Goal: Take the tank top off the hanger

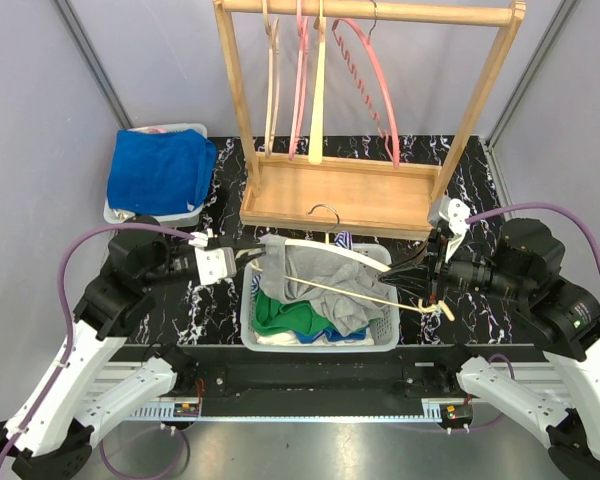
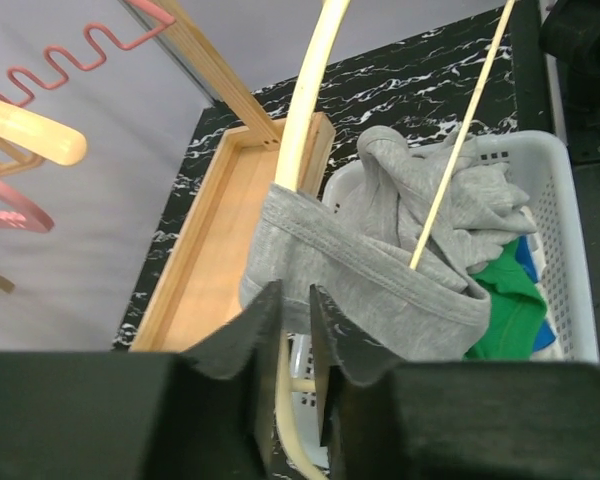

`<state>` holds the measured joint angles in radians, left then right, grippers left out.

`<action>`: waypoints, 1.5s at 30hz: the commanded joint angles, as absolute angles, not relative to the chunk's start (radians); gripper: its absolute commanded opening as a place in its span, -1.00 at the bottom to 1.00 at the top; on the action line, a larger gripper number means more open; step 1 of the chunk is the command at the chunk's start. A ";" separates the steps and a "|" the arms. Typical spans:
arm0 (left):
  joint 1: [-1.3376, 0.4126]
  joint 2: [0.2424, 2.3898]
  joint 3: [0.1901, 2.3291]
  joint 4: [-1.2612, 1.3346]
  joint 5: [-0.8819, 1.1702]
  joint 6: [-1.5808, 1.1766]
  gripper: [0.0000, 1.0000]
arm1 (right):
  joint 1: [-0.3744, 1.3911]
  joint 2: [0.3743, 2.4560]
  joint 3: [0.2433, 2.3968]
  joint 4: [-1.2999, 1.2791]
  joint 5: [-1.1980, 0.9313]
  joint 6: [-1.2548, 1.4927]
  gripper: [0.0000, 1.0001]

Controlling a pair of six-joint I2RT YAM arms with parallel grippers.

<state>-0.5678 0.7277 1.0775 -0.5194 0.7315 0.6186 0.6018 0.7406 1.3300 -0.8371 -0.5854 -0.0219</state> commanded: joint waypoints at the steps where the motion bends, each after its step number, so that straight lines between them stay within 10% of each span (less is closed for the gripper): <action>1: -0.563 0.724 1.058 -0.427 0.733 0.595 -0.68 | 0.600 0.744 1.378 -0.785 -0.594 -0.026 -1.00; 13: -0.557 0.712 1.048 -0.361 0.695 0.580 -0.07 | 0.600 0.747 1.373 -0.782 -0.627 -0.009 -1.00; 22: -0.551 0.701 1.000 -0.359 0.710 0.563 -0.31 | 0.598 0.744 1.391 -0.776 -0.635 -0.006 -1.00; 30: -0.549 0.703 0.996 -0.350 0.704 0.560 -1.00 | 0.601 0.742 1.385 -0.784 -0.635 -0.005 -1.00; 45: -0.534 0.678 1.012 -0.370 0.703 0.549 -0.83 | 0.600 0.730 1.402 -0.861 -0.595 -0.008 -1.00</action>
<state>-0.5503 0.6933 0.9943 -0.4019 0.7189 0.5594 0.6010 0.7414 1.3502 -0.8581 -0.6018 -0.0090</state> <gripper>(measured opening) 0.081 0.097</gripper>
